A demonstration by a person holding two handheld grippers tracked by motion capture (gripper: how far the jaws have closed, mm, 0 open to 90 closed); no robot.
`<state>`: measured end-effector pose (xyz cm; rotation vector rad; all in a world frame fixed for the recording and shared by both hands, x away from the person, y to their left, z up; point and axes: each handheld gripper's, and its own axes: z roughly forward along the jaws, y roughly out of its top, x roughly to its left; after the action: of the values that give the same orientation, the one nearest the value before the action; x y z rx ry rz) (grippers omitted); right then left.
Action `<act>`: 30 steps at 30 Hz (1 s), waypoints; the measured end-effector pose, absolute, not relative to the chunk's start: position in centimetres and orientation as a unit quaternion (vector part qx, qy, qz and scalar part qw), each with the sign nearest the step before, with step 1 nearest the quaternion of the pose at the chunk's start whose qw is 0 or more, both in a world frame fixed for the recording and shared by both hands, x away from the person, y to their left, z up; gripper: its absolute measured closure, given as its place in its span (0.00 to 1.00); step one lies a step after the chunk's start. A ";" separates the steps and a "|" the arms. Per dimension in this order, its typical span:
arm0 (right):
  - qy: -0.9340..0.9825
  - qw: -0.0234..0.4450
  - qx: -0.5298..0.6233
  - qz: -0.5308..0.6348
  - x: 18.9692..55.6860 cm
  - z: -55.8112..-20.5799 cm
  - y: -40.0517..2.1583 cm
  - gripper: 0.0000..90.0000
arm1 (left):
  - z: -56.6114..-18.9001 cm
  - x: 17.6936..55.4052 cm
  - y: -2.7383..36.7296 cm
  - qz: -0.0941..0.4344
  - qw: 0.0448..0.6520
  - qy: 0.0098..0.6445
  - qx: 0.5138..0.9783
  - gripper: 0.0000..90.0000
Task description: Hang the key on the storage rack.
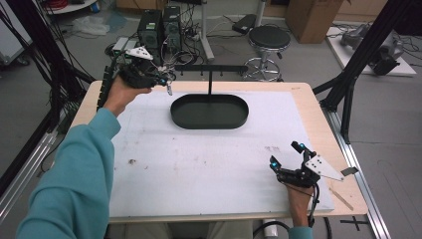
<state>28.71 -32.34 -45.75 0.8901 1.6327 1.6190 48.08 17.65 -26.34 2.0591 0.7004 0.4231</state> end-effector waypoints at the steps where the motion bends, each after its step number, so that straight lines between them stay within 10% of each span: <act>1: 0.626 0.332 0.340 0.618 28.7 -45.8 -32.4 0.03 | -26.3 48.3 17.4 0.169 0.446 0.281 0.833 0.98; 30: 0.624 0.332 0.342 0.619 28.7 -45.8 -32.3 0.03 | -26.7 52.5 14.2 0.157 0.427 0.277 0.847 0.98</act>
<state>28.74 -32.33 -45.76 0.8932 1.6309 1.6181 52.47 14.25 -26.71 2.1153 0.6913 0.3919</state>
